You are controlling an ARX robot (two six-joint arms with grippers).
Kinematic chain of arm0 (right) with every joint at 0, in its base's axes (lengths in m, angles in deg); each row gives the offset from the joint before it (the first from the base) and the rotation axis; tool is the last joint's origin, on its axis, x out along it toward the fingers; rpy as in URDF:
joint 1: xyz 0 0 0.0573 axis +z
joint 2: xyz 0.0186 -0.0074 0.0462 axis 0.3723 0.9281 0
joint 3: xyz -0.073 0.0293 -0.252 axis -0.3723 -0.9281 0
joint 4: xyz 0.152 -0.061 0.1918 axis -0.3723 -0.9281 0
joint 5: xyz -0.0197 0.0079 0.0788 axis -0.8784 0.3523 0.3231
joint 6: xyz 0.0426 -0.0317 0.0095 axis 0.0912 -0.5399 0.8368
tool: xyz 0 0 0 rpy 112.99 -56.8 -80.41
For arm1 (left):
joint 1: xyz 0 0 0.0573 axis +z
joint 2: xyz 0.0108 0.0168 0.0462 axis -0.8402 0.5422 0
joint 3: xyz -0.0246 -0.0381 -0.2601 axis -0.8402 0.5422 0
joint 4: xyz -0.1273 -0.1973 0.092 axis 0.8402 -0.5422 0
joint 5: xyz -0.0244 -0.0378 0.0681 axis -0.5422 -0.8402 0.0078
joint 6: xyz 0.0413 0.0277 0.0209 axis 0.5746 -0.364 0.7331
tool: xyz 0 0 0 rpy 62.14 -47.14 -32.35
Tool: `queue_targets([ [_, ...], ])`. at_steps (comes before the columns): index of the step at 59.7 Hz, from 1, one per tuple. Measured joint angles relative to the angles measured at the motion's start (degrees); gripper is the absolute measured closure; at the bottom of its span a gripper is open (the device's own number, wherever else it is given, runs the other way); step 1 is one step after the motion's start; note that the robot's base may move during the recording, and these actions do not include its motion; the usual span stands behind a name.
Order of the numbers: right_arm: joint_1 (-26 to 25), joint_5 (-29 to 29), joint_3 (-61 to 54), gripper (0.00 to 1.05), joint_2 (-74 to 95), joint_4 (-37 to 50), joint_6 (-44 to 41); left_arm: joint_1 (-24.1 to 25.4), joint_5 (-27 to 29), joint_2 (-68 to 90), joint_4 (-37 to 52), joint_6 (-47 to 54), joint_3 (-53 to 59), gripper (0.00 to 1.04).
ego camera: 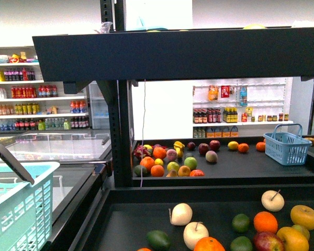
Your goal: Pick lemon from shelf
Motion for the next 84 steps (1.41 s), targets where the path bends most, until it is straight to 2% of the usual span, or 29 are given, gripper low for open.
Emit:
queue_targets([
  [9, 0.0, 0.0, 0.0, 0.07, 0.0, 0.0, 0.0, -0.6, 1.2, 2.3, -1.6, 0.7, -3.0, 0.10],
  [21, 0.0, 0.0, 0.0, 0.07, 0.0, 0.0, 0.0, -1.4, 2.0, 4.1, -2.9, 1.7, -5.6, 0.63],
  [24, 0.0, 0.0, 0.0, 0.07, 0.0, 0.0, 0.0, -1.4, 2.0, 4.1, -2.9, 1.7, -5.5, 0.74],
  [32, 0.0, 0.0, 0.0, 0.07, 0.0, 0.0, 0.0, -1.4, 0.9, 3.7, -3.2, -1.0, -5.1, 0.90],
  [42, 0.0, -0.1, 0.0, 0.07, 0.0, 0.0, 0.0, -1.6, 0.2, 0.5, -4.9, 1.5, -3.0, 0.93],
  [54, 0.0, 0.0, 0.0, 0.07, 0.0, 0.0, 0.0, -2.2, -4.4, -5.7, -9.0, 6.4, -0.3, 0.94],
  [71, 0.0, 0.0, 0.0, 0.07, 0.0, 0.0, 0.0, -5.1, -13.2, -17.0, -16.6, 16.2, 4.6, 0.98],
  [79, 0.0, 0.0, 0.0, 0.07, 0.0, 0.0, 0.0, -8.9, -20.4, -21.5, -17.6, 19.4, 7.9, 0.98],
  [84, 0.0, 0.0, 0.0, 0.07, 0.0, 0.0, 0.0, -11.2, -23.0, -22.7, -17.5, 20.0, 9.1, 0.98],
])
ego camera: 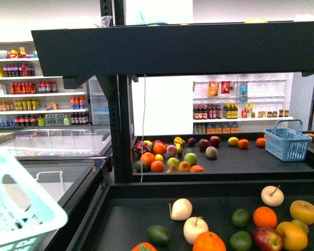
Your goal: Pick lemon from shelf
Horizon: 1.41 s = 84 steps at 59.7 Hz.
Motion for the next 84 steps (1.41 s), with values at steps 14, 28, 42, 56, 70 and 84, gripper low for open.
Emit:
queue_targets([
  [14, 0.0, 0.0, 0.0, 0.07, 0.0, 0.0, 0.0, -8.3, -3.9, -0.4, 1.6, 1.4, 1.2, 0.98],
  [28, 0.0, 0.0, 0.0, 0.07, 0.0, 0.0, 0.0, -17.4, -4.7, 5.2, 1.1, 4.7, -0.4, 0.98],
  [42, 0.0, 0.0, 0.0, 0.07, 0.0, 0.0, 0.0, -23.0, -5.5, 10.1, 2.8, 5.3, -4.9, 0.98],
  [56, 0.0, 0.0, 0.0, 0.07, 0.0, 0.0, 0.0, -27.3, -4.0, 14.5, 4.9, 4.9, -7.9, 0.98],
  [70, 0.0, 0.0, 0.0, 0.07, 0.0, 0.0, 0.0, -29.8, -2.0, 17.8, 6.3, 4.0, -9.6, 0.98],
  [84, 1.4, -3.8, 3.9, 0.07, 6.0, -10.1, 3.5, -30.0, 0.2, 19.0, 6.4, 4.0, -10.0, 0.98],
])
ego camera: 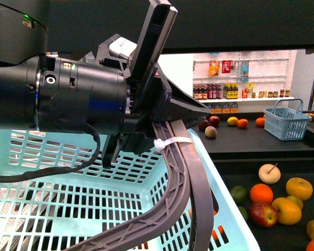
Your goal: Pick lemon from shelf
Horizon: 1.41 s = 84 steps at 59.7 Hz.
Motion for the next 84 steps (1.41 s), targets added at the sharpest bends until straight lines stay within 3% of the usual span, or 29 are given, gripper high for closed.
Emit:
queue_targets([
  [3, -0.4, 1.6, 2.4, 0.07, 7.4, -4.0, 2.6, 0.0, 0.1, 0.0, 0.0, -0.1, 0.0, 0.98],
  [8, -2.6, 4.2, 3.1, 0.07, 18.0, -0.4, 4.6, -0.1, 0.0, 0.0, 0.0, 0.0, 0.0, 0.98],
  [16, -5.8, 7.5, 8.0, 0.07, 44.7, 15.8, 7.7, -0.1, 0.0, 0.0, 0.0, -0.1, 0.0, 0.98],
  [22, -5.0, 5.5, 16.0, 0.07, 69.7, 29.9, 8.7, -0.1, -0.2, 0.0, 0.0, -0.2, 0.0, 0.98],
  [27, -4.6, 3.2, 21.1, 0.07, 84.7, 35.5, 7.0, -0.1, -0.1, 0.0, 0.0, -0.2, -0.1, 0.98],
  [46, -6.1, 3.3, 40.3, 0.07, 115.4, 39.2, 2.7, -0.1, 0.0, 0.0, 0.1, -0.2, -0.1, 0.98],
  [84, -4.2, 6.5, 65.5, 0.07, 139.9, 40.0, 3.8, -0.1, 0.0, 0.0, 0.1, -0.2, -0.1, 0.98],
])
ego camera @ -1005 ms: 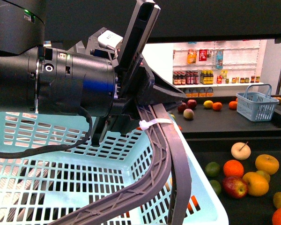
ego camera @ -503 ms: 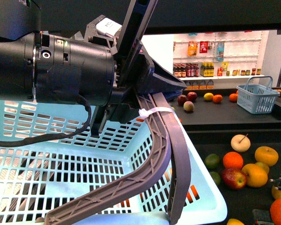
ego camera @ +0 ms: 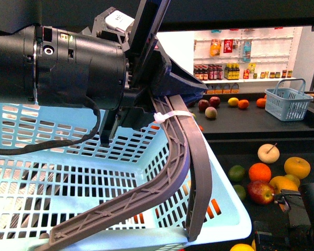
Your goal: Pick lemon from shelf
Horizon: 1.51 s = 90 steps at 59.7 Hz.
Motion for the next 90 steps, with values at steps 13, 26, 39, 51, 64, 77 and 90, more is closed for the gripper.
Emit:
queue_targets([
  [13, 0.4, 0.0, 6.5, 0.07, 5.3, -1.2, 0.1, 0.0, 0.0, 0.0, 0.0, 0.0, 0.0, 0.98],
  [26, 0.3, -0.2, 12.2, 0.07, 9.1, -4.0, 0.4, 0.0, 0.0, 0.0, 0.0, 0.0, 0.0, 0.98],
  [39, 0.0, -1.1, 15.8, 0.07, 11.5, -6.0, 0.5, 0.0, 0.0, 0.0, 0.0, 0.0, 0.0, 0.98],
  [51, -0.3, -1.1, 18.5, 0.07, 13.2, -7.9, 1.5, 0.0, 0.0, 0.0, 0.0, 0.0, 0.0, 0.98],
  [64, -0.3, -1.2, 19.8, 0.20, 13.7, -9.4, 2.0, 0.0, 0.0, 0.0, 0.0, 0.0, 0.0, 0.98],
  [77, -0.3, -1.1, 20.4, 0.49, 14.1, -11.3, 1.7, 0.0, 0.0, 0.0, 0.0, 0.0, 0.0, 0.98],
  [90, -0.3, -0.9, 20.6, 0.58, 14.1, -12.3, 1.3, 0.0, 0.0, 0.0, 0.0, 0.0, 0.0, 0.98],
])
